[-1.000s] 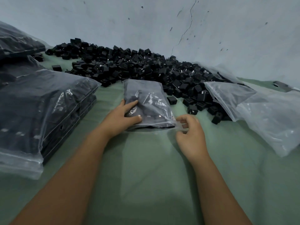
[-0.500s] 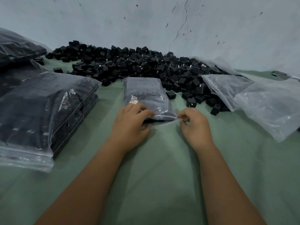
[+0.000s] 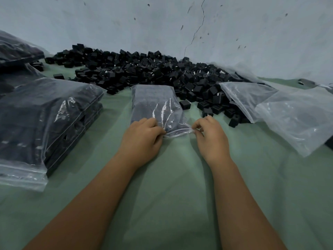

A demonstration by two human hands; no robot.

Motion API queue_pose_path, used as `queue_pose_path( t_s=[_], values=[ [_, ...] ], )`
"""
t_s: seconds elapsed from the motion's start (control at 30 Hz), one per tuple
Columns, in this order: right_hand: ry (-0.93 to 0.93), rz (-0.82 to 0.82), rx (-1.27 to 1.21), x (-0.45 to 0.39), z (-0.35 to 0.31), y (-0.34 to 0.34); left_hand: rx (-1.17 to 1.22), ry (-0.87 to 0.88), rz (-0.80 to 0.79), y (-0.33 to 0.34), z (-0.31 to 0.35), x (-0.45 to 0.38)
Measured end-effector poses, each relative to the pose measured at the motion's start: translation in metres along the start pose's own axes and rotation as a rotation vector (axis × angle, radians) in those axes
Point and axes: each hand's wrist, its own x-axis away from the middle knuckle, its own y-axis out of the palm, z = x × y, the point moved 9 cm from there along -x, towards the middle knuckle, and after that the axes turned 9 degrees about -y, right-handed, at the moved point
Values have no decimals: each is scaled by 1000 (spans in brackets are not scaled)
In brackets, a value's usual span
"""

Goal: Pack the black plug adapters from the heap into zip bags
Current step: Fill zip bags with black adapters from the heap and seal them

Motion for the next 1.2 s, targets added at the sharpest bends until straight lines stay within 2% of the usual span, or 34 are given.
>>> queue_pose_path(
  t_s=[0.2, 0.53, 0.8, 1.07, 1.2],
  values=[
    [1, -25, -69, 0, -1, 4, -8, -12, 8, 1, -1, -1],
    [-64, 56, 95, 3, -12, -11, -3, -40, 14, 1, -4, -1],
    [-72, 14, 130, 4, -18, -7, -20, -21, 20, 3, -3, -1],
    [-77, 51, 23, 8, -14, -11, -86, 12, 90, -3, -1, 0],
    [-83, 39, 67, 9, -14, -10, -88, 50, 61, 0, 2, 1]
  ],
)
